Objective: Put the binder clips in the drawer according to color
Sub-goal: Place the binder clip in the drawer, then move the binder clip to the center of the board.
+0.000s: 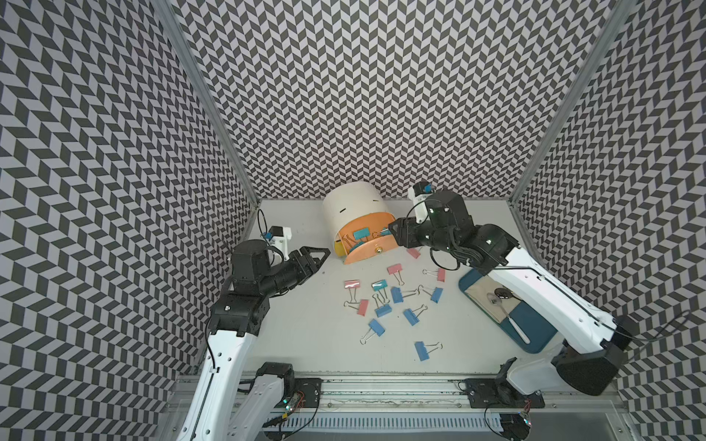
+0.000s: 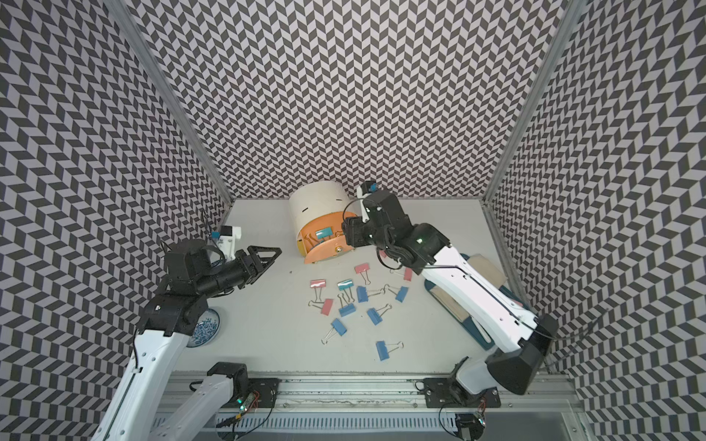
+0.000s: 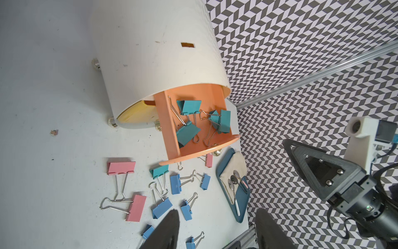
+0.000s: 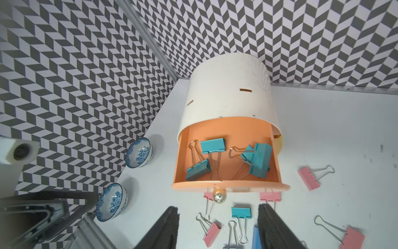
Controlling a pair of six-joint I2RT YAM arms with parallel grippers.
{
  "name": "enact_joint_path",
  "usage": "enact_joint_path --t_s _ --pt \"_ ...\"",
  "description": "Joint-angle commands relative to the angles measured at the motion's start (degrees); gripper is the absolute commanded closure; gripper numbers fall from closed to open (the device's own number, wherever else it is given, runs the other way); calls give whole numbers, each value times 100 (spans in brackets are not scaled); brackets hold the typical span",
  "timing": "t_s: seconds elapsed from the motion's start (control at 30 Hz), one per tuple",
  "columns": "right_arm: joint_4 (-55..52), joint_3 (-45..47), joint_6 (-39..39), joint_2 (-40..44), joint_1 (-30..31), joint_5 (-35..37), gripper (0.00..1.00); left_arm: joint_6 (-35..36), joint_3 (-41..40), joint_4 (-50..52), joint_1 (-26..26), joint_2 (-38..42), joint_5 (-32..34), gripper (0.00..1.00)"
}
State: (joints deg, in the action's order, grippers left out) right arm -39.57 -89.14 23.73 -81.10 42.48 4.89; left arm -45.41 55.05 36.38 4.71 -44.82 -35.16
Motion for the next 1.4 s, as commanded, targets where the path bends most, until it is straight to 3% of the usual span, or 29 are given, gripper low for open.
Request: enact_joint_path --t_s 0.0,0.3,0.53,0.87,1.37 --pt "656 851 228 603 -82 -28 38 157 -284 337 -36 278 199 40" --pt "1530 3245 718 1617 -65 -869 43 10 -1035 678 -32 1022 323 40" --pt "2374 4279 1314 1470 398 -1192 47 -58 -1411 1017 -33 1503 351 40" --pt "3445 4506 1788 489 966 -997 48 61 -1341 1511 -32 1740 300 40" --pt "3957 4329 1756 -692 1089 -429 50 416 -1073 1940 -32 1637 186 40"
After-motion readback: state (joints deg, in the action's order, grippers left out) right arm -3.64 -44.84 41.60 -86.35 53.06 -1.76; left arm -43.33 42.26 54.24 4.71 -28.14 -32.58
